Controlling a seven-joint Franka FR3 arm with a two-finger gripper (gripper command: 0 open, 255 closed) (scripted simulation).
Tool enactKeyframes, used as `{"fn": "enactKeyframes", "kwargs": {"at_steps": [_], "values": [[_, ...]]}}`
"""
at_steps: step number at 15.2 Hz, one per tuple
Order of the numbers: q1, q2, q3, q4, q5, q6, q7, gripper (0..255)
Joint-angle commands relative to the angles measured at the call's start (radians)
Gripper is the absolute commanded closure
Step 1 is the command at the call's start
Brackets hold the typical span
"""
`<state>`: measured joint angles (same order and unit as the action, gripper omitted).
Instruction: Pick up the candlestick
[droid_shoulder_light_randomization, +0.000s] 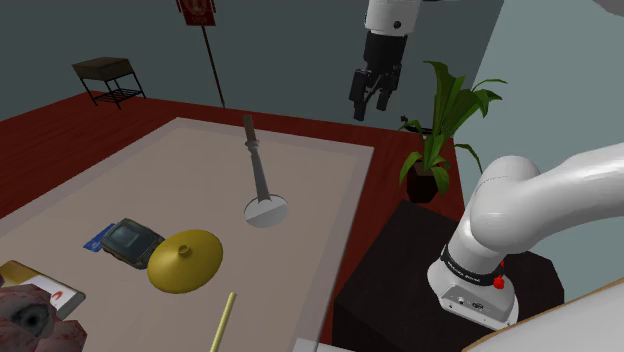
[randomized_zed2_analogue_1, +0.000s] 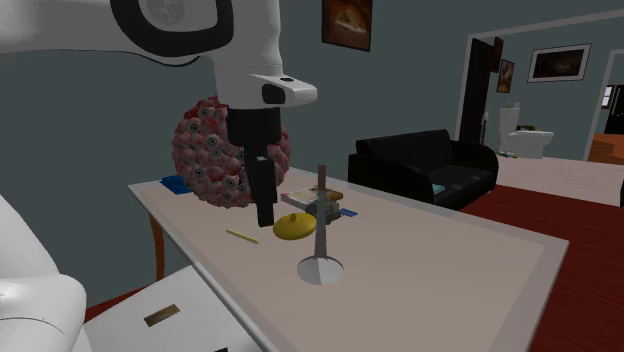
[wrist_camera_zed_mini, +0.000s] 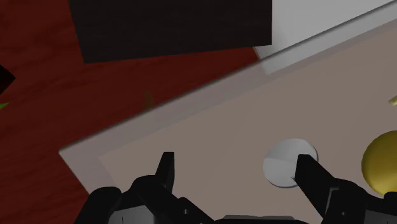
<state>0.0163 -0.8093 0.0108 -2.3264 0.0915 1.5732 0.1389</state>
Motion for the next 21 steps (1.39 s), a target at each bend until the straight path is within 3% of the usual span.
{"fn": "enactKeyframes", "kwargs": {"at_steps": [1,12,21], "values": [[0.000,0.000,0.000,0.000,0.000,0.000,0.000,0],[0.046,0.279,0.178,0.136,0.022,0.254,0.115,0],[0.054,0.551,0.323,0.346,-0.071,0.389,0.242,0]]}}
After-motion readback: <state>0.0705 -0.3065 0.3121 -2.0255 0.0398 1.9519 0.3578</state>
